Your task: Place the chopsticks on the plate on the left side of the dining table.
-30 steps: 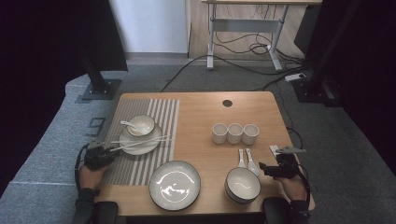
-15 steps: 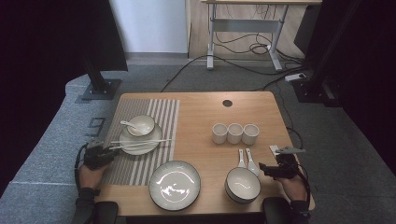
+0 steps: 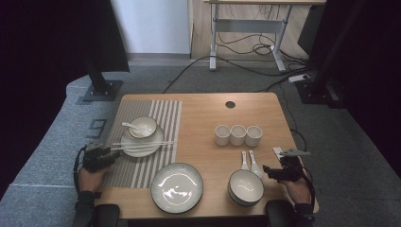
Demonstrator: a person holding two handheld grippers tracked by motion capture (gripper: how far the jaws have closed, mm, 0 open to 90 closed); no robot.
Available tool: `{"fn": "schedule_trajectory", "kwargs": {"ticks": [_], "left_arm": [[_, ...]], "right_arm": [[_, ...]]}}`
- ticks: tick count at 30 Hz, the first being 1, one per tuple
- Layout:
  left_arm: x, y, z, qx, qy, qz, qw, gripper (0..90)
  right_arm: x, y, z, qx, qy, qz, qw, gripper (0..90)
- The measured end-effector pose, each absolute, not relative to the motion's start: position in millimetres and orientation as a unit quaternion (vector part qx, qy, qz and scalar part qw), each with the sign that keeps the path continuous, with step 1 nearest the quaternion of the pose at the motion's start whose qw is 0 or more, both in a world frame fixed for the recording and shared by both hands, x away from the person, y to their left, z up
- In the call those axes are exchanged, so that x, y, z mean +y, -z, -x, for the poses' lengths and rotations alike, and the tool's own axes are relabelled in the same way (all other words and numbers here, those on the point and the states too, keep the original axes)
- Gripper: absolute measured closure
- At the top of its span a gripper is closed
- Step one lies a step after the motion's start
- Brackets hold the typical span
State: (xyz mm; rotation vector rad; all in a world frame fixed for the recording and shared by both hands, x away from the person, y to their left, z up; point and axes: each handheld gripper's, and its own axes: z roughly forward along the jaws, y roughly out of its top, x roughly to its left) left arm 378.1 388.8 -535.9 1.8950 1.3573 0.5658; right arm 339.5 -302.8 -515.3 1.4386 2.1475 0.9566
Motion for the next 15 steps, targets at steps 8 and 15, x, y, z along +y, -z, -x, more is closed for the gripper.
{"fn": "schedule_trajectory", "kwargs": {"ticks": [8, 15], "left_arm": [[390, 531, -371, 0.525, -0.228, -0.730, 0.374, 28.7], [385, 526, -365, 0.516, -0.233, -0.731, 0.380, 20.1]], "right_arm": [[-303, 516, -339, 0.764, -0.340, -0.513, 0.192, 14.3], [-304, 517, -338, 0.763, -0.341, -0.514, 0.194, 14.3]]}}
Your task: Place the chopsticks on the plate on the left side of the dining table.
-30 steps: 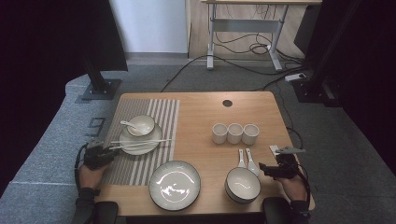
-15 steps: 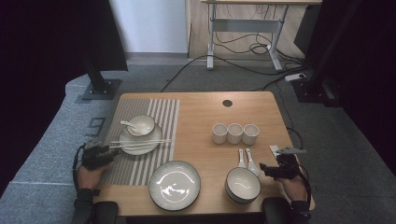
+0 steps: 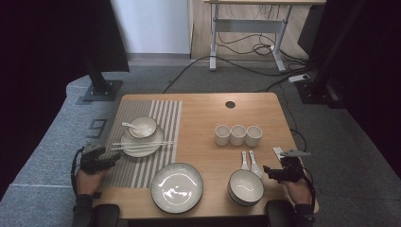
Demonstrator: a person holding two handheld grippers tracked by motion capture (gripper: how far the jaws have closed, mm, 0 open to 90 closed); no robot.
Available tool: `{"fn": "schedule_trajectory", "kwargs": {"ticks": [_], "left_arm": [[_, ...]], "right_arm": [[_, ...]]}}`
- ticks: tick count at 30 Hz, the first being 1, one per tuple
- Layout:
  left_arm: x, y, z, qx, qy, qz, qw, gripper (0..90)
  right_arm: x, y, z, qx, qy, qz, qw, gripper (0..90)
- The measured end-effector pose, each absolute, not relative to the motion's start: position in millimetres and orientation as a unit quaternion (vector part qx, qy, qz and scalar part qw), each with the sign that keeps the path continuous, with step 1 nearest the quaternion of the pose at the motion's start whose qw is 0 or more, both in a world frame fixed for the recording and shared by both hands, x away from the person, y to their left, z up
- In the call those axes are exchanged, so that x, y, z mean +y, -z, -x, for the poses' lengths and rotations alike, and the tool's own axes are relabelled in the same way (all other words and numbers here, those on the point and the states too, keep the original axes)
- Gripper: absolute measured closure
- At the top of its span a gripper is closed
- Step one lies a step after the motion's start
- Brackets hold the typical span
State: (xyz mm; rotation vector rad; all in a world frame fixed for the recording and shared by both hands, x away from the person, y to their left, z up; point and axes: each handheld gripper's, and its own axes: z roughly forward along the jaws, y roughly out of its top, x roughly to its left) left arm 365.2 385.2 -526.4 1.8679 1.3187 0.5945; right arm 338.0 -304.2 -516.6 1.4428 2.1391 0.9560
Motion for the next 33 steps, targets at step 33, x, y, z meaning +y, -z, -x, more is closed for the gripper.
{"fn": "schedule_trajectory", "kwargs": {"ticks": [33], "left_arm": [[305, 524, -363, 0.433, -0.211, -0.783, 0.394, 0.0]], "right_arm": [[-301, 521, -336, 0.762, -0.338, -0.513, 0.206, 14.4]]}}
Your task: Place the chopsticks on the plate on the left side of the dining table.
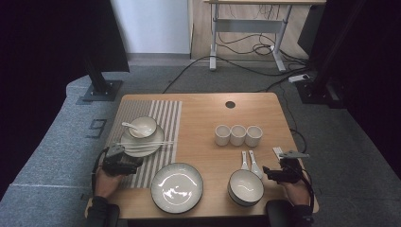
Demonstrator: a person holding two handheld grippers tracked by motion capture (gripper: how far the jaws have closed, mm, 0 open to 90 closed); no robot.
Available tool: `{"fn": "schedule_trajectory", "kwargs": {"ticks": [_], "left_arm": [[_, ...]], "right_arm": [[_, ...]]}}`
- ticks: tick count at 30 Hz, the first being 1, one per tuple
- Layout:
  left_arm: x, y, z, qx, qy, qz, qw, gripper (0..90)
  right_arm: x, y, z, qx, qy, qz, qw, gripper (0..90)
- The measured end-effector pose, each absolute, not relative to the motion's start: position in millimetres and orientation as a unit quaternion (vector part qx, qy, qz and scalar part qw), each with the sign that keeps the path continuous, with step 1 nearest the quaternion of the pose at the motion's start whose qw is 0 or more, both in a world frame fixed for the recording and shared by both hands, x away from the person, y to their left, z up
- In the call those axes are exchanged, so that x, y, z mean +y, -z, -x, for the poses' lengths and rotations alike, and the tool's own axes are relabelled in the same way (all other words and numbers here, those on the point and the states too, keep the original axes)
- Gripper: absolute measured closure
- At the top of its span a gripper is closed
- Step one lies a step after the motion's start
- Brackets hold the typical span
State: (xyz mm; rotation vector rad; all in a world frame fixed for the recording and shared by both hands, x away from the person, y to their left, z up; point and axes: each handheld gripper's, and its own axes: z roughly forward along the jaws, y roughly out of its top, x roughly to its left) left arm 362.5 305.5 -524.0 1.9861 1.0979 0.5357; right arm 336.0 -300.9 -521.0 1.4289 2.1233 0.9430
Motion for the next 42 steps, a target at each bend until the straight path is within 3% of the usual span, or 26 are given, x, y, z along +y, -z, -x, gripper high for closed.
{"fn": "schedule_trajectory", "kwargs": {"ticks": [16, 42], "left_arm": [[277, 532, -372, 0.421, -0.191, -0.796, 0.391, 0.0], [266, 539, -393, 0.429, -0.191, -0.797, 0.378, 0.0]], "right_arm": [[-298, 522, -334, 0.752, -0.348, -0.512, 0.228, 14.7], [-297, 524, -334, 0.754, -0.345, -0.510, 0.228, 14.8]]}}
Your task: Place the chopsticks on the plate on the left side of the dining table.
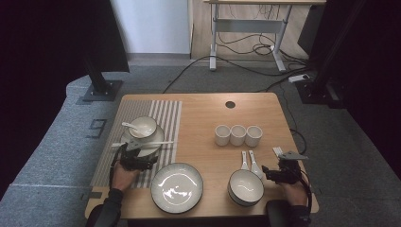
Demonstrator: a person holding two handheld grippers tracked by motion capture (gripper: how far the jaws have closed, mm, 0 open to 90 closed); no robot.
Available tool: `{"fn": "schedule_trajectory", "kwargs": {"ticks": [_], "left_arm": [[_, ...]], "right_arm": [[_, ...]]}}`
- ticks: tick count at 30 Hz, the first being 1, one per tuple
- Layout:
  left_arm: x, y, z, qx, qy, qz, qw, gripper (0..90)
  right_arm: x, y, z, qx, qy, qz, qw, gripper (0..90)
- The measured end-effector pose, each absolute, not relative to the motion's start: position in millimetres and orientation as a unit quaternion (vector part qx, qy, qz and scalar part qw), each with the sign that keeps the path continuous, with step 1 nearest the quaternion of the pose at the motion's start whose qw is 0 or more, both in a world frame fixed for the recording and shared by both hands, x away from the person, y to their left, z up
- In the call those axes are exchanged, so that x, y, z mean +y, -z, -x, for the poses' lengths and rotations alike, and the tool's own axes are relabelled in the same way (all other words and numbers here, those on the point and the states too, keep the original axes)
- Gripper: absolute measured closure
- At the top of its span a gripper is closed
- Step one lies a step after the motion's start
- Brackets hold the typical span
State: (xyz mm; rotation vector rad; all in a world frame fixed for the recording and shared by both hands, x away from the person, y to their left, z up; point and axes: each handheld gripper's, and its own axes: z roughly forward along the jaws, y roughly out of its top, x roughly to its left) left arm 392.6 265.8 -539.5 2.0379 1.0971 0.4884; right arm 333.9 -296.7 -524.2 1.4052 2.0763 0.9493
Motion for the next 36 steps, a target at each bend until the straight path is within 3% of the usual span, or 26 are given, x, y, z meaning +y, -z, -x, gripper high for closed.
{"fn": "schedule_trajectory", "kwargs": {"ticks": [15, 36], "left_arm": [[269, 534, -386, 0.435, -0.200, -0.790, 0.384, 0.0], [326, 523, -369, 0.521, -0.295, -0.714, 0.364, 0.0]], "right_arm": [[-297, 524, -334, 0.754, -0.345, -0.510, 0.228, 15.0], [-298, 525, -332, 0.755, -0.342, -0.511, 0.228, 15.0]]}}
